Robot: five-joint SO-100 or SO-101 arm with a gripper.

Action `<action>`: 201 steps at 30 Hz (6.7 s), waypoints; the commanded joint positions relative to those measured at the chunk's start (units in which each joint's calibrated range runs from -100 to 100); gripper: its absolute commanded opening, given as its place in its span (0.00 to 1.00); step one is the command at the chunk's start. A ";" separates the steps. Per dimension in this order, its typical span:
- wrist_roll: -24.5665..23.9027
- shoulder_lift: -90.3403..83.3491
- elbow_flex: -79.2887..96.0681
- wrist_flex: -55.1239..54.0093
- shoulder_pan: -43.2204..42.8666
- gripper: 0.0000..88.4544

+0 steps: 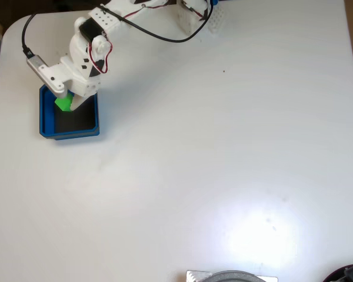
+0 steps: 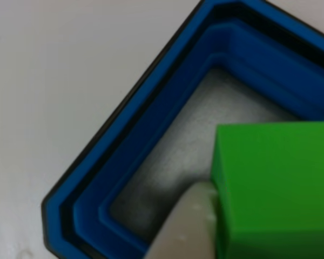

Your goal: Pick up green cube and drop it in the blue box

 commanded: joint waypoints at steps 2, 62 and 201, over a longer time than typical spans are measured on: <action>0.20 1.95 -4.08 -0.77 0.43 0.03; -0.10 -11.35 -2.37 0.12 3.40 0.14; 0.00 -127.23 126.44 -14.80 -47.21 0.03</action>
